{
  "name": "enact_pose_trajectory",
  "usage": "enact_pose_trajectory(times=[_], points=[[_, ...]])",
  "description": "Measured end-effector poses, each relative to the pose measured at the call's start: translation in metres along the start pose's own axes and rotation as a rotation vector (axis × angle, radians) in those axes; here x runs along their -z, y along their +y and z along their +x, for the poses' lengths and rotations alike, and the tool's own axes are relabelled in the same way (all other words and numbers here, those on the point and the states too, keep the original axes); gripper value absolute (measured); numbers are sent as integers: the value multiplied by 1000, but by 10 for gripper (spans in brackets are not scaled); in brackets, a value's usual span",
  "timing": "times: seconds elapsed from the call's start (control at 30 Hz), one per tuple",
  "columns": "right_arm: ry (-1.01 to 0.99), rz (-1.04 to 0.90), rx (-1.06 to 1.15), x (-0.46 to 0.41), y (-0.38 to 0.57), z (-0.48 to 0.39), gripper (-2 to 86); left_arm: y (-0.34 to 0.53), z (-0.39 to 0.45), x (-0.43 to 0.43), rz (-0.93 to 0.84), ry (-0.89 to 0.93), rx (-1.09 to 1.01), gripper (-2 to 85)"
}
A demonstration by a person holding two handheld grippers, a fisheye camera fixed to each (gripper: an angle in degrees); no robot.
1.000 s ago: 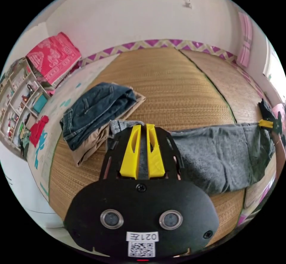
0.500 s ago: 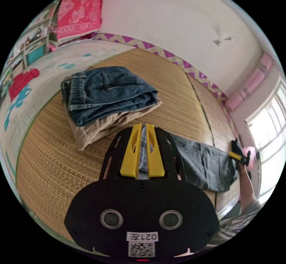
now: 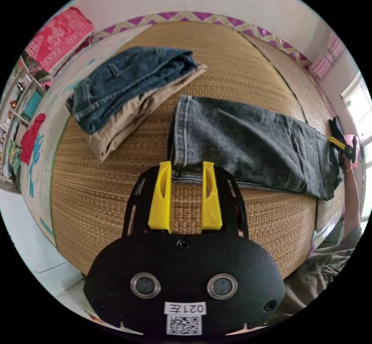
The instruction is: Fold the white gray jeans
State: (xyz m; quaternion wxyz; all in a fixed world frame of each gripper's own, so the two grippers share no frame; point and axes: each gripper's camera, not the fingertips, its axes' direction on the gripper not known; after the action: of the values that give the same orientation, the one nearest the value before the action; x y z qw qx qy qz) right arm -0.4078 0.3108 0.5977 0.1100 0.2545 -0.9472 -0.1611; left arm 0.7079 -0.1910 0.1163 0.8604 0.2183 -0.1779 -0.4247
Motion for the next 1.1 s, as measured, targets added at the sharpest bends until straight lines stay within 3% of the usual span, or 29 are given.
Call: enact_pose_trajectory(times=[0.07,0.23,0.43,0.57,0.63,0.7,0.83,0.9,0.97,1.0,1.1], points=[[-11,0,-12,1,3,6,51,-1,-7,7,56,-44,15,27],[-12,-3,-17,3,13,16,51,0,-27,70,133,59,37,-5],[-52,5,-42,5,32,38,52,-14,-65,16,-103,63,51,-1],[-60,1,-51,8,46,50,38,-6,-96,17,-37,114,98,31],[-56,3,-54,19,51,51,17,0,-106,27,-53,78,108,42],[-82,125,-35,54,61,46,2,7,-107,46,-9,26,114,27],[-134,209,24,73,63,24,-5,6,-37,96,219,-112,-85,3],[-93,125,56,44,59,14,-7,-5,-6,85,200,-167,-179,-4],[-49,3,42,6,63,18,-8,-23,-8,35,2,-284,-179,-7],[-52,49,17,6,76,26,-7,-24,-15,23,-46,-298,-174,-8],[-91,101,-81,36,108,56,-7,0,-59,53,104,-171,-71,-7]])
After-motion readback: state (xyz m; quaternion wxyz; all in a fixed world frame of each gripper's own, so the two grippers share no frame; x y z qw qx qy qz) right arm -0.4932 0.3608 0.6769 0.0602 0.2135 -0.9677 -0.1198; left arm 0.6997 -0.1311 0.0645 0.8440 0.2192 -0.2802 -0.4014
